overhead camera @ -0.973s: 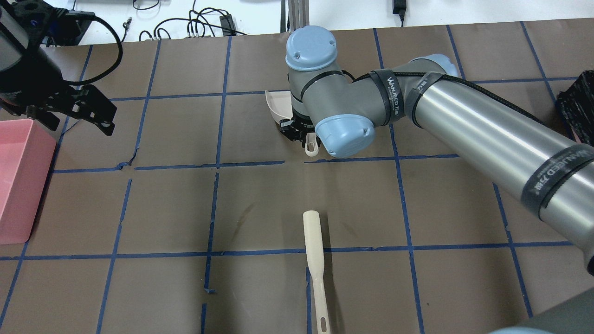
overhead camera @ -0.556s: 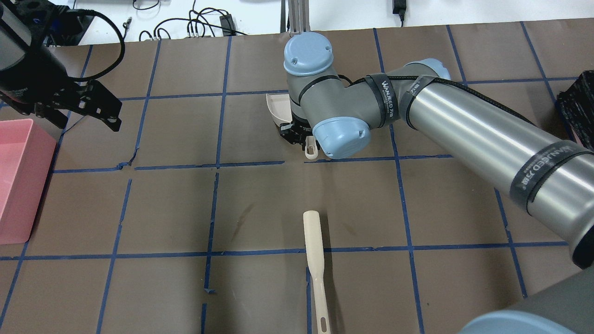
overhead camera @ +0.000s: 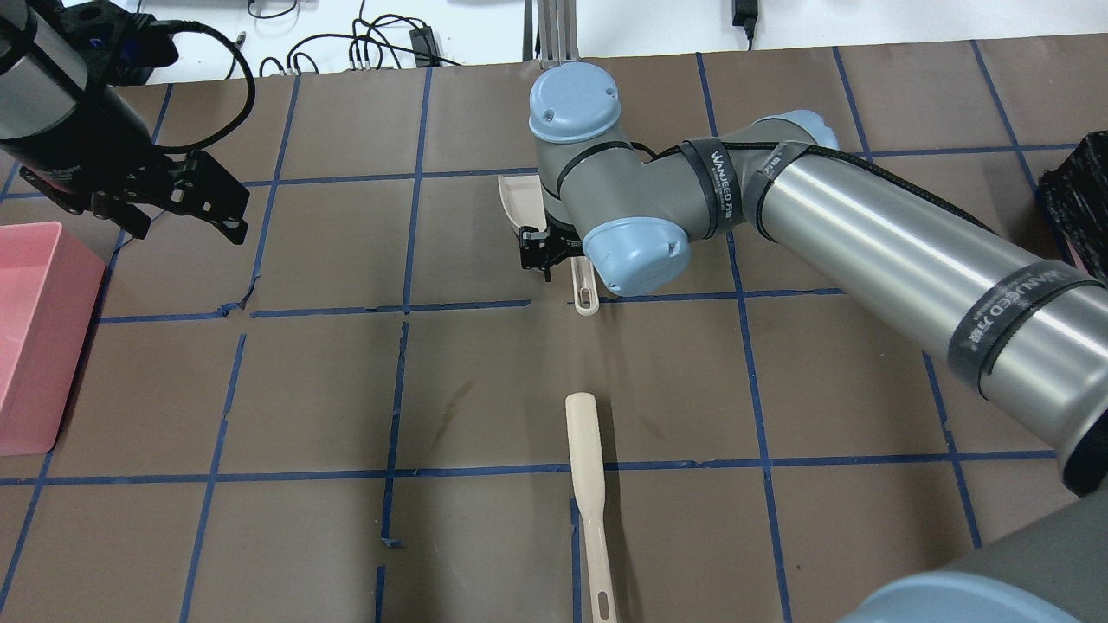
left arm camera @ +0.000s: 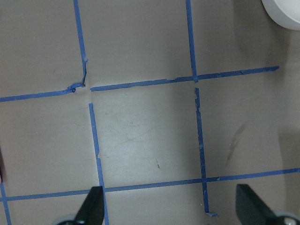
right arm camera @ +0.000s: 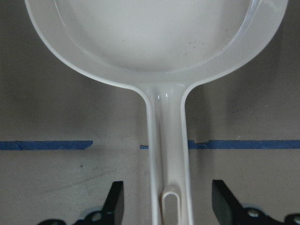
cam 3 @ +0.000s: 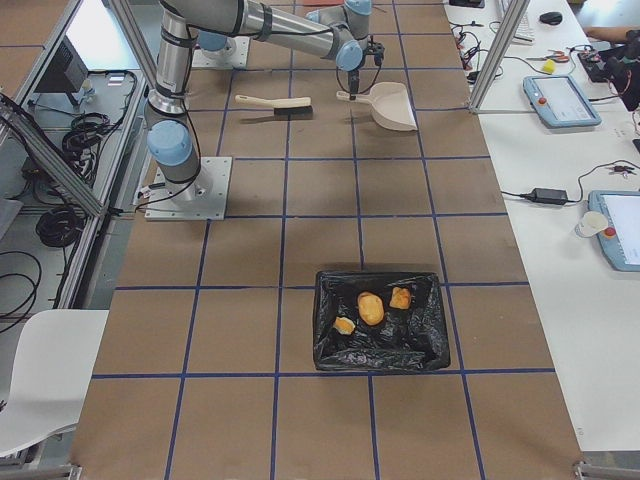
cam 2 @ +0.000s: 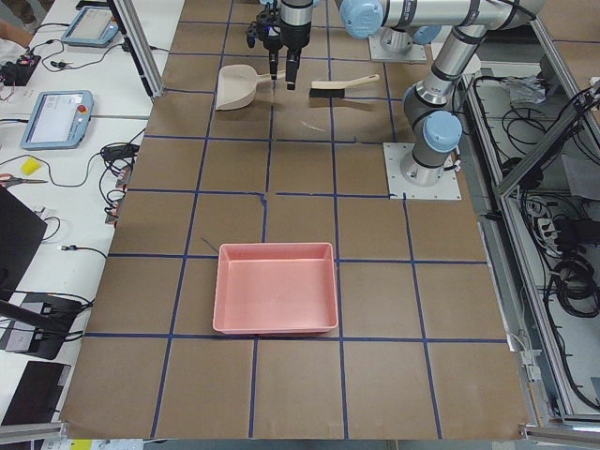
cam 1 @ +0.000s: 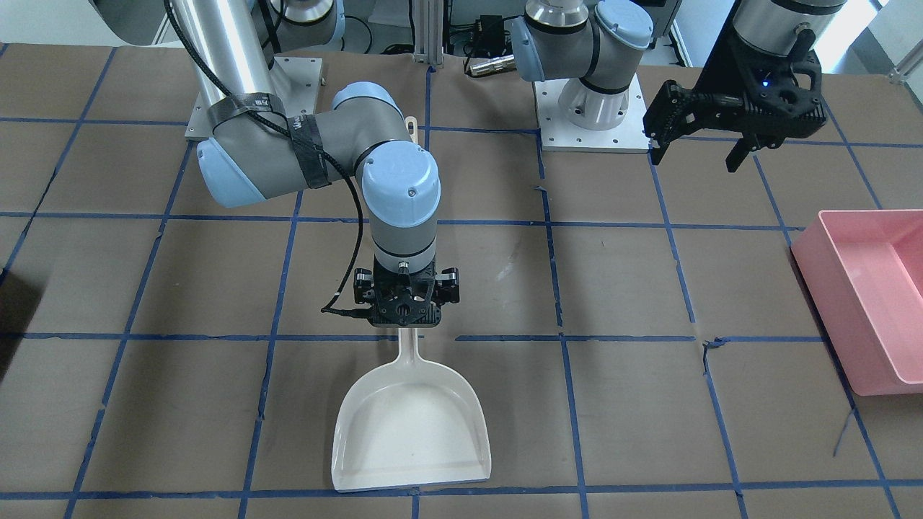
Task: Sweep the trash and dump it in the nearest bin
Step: 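Place the dustpan on the table and open the right gripper while the left arm rises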
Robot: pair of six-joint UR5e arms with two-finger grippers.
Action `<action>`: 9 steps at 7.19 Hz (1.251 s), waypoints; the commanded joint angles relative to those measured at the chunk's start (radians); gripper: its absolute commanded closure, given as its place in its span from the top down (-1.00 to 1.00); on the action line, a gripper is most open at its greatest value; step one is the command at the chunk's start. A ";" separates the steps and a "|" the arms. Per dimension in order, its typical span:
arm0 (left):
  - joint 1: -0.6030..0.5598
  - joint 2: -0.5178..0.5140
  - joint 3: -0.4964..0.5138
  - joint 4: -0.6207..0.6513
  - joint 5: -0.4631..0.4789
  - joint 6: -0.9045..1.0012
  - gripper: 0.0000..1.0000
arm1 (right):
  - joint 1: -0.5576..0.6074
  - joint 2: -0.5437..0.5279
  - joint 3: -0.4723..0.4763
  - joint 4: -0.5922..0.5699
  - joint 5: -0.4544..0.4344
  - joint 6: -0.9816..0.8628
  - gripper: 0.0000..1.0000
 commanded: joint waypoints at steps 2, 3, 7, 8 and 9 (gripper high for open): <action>-0.014 -0.001 -0.004 0.008 -0.001 -0.008 1.00 | -0.060 -0.027 -0.029 0.026 0.003 -0.013 1.00; -0.014 -0.001 -0.004 0.008 -0.001 -0.008 1.00 | -0.109 -0.082 -0.071 0.137 0.015 -0.023 1.00; -0.034 -0.002 -0.002 0.008 -0.025 -0.057 1.00 | -0.328 -0.383 -0.105 0.514 0.024 -0.298 1.00; -0.046 -0.002 -0.002 0.008 -0.024 -0.066 1.00 | -0.327 -0.440 -0.102 0.569 0.017 -0.306 1.00; -0.048 -0.002 -0.004 0.010 -0.022 -0.063 1.00 | -0.318 -0.464 -0.096 0.572 0.020 -0.306 1.00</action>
